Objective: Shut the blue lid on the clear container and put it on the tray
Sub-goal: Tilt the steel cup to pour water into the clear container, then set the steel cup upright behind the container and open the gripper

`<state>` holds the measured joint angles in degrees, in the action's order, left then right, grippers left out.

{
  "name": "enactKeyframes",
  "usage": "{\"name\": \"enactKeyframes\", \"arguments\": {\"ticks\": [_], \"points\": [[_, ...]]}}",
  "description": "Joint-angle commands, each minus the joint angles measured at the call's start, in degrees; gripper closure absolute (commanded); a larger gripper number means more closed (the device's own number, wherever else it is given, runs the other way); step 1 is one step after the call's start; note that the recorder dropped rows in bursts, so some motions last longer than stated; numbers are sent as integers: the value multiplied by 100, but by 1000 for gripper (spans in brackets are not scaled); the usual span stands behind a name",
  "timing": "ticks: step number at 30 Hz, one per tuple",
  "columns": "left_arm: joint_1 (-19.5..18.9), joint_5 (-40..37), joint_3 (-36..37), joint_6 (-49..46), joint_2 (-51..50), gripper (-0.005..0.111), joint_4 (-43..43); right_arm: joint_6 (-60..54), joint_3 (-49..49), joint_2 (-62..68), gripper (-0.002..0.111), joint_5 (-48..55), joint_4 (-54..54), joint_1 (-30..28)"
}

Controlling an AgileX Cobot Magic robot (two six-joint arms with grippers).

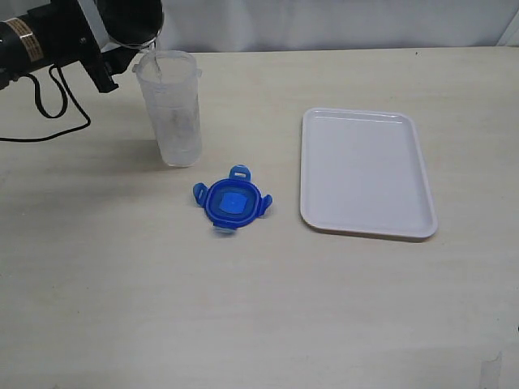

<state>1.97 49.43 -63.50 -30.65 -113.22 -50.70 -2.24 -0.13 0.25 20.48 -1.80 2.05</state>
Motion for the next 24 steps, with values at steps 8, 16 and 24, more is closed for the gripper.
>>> {"name": "enactKeyframes", "arguments": {"ticks": [8, 16, 24], "points": [[4, 306, -81, 2527, 129, 107, 189, 9, 13, -25, 104, -62, 10, 10], [4, -108, -81, 4401, 129, 107, 723, 9, 13, -25, 104, -62, 10, 10], [4, -1012, -81, 4895, 25, 107, 2638, 9, 13, -25, 104, -62, 10, 10]]}}
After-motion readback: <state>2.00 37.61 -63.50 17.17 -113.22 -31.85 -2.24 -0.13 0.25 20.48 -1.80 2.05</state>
